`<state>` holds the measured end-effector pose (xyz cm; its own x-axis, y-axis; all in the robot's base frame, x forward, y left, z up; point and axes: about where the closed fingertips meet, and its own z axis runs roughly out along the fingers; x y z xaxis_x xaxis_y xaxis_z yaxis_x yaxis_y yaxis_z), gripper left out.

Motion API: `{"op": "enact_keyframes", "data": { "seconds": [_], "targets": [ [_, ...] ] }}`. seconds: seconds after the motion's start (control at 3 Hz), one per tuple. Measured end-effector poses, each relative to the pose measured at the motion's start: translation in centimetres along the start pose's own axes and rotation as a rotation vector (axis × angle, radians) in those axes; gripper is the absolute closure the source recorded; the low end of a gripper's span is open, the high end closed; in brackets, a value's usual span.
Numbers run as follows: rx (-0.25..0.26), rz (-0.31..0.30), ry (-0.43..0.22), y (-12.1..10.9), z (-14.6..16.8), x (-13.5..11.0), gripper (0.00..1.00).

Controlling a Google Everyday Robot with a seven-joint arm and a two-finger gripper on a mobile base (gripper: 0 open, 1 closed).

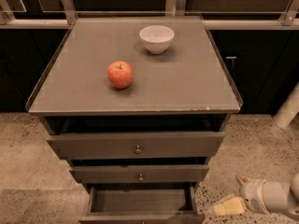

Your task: Close bottom drawer

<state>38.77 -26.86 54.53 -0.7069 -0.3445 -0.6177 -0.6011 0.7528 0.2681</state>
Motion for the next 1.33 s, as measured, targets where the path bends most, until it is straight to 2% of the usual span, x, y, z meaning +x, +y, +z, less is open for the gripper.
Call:
{"op": "enact_keyframes", "data": {
  "seconds": [0.33, 1.33],
  "targets": [
    [-0.025, 0.101, 0.004, -2.25, 3.72, 3.10, 0.00],
    [-0.040, 0.115, 0.007, -2.13, 4.51, 3.82, 0.65]
  ]
}}
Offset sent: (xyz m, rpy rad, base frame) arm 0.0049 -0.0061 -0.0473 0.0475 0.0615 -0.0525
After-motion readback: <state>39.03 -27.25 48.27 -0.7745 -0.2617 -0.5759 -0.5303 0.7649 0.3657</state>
